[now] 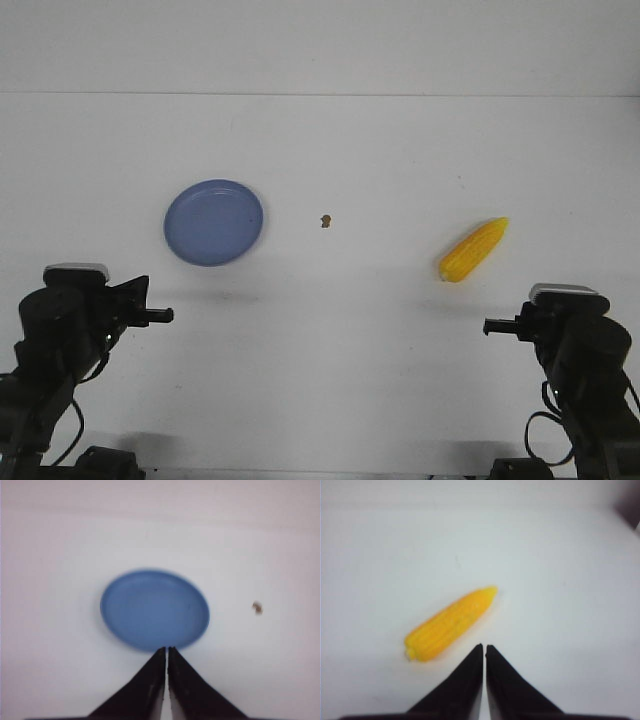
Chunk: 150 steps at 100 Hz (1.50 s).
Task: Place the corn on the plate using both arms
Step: 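Reach the left gripper forward to the near rim of the blue plate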
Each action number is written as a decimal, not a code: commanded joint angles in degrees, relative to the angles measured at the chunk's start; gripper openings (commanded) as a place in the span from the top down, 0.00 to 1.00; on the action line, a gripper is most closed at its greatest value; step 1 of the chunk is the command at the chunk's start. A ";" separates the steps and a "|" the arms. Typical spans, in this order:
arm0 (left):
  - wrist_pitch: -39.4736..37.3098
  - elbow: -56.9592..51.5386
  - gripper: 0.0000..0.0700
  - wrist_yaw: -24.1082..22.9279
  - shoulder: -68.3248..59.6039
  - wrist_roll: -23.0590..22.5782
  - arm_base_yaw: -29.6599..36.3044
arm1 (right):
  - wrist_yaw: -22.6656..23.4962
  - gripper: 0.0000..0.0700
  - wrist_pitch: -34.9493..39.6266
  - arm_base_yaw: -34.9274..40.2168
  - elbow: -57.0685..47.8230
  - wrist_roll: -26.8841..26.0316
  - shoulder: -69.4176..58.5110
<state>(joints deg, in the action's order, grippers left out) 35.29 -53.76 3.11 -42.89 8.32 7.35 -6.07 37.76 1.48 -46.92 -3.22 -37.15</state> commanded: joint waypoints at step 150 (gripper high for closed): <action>-9.64 -20.83 0.38 -0.61 -50.88 2.08 -8.61 | 0.04 0.20 -0.04 0.02 -1.49 0.02 -5.64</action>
<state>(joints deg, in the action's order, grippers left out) 25.65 -72.14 2.76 -89.97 10.04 -0.93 -6.07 38.28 1.48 -47.51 -3.22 -42.52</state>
